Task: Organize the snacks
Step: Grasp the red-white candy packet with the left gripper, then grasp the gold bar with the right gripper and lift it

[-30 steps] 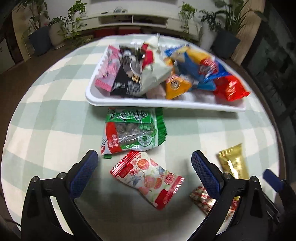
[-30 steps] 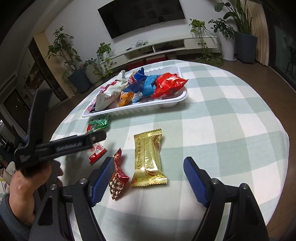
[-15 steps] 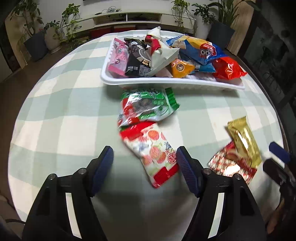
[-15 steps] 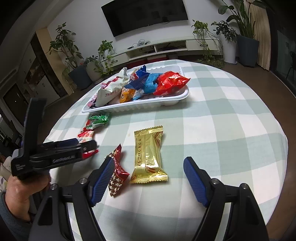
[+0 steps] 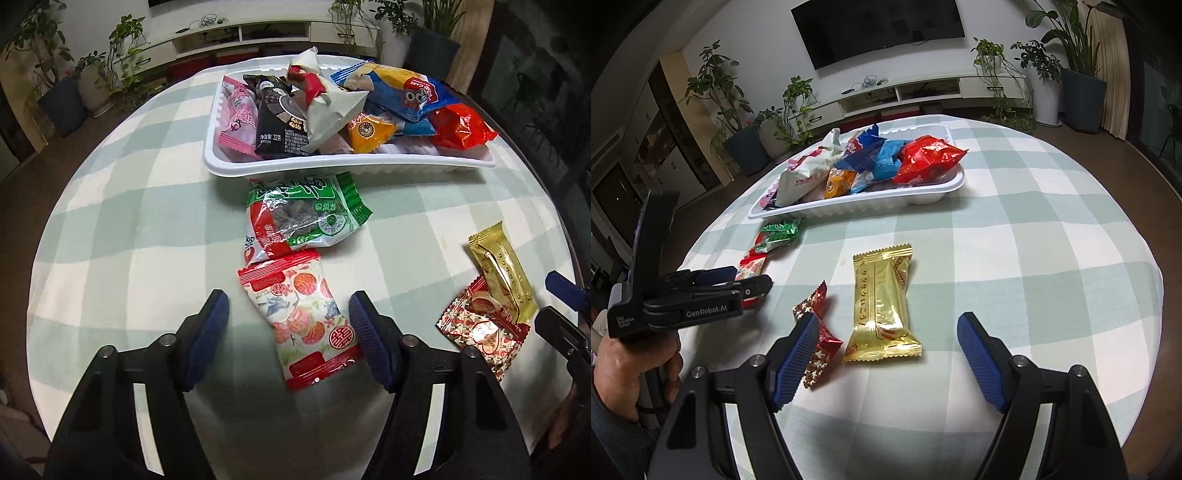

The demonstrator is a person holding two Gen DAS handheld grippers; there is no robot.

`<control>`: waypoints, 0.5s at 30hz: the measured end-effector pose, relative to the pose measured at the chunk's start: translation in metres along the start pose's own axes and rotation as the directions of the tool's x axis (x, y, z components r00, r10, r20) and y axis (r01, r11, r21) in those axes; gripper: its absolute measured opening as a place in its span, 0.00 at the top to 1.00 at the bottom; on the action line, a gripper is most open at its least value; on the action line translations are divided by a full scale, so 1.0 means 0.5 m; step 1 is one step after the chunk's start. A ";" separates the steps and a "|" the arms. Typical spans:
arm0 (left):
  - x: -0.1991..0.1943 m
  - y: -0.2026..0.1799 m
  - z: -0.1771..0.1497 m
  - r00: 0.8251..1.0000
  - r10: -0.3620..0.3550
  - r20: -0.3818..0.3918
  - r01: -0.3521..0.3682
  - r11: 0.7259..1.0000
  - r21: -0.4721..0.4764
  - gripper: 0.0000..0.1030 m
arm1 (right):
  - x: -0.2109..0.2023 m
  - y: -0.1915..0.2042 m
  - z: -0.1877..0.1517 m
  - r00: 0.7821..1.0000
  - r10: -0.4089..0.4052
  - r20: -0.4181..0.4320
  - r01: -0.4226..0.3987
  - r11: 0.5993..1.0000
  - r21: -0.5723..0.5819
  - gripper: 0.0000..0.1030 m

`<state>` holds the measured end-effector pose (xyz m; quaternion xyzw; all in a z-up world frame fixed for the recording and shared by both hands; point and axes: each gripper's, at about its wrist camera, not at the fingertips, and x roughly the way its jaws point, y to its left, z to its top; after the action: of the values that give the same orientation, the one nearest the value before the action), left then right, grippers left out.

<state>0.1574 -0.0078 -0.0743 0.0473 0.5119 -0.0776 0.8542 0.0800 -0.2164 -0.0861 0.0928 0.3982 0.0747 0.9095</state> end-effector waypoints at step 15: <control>-0.035 0.009 -0.044 0.998 -0.059 0.028 0.059 0.998 0.030 0.70 | 0.012 -0.006 0.000 0.999 -0.027 -0.017 0.027 1.000 -0.007 0.31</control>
<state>0.1310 0.0015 -0.0693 0.0433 0.4994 -0.1108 0.8582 0.0841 -0.2180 -0.0910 0.0839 0.4069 0.0645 0.9073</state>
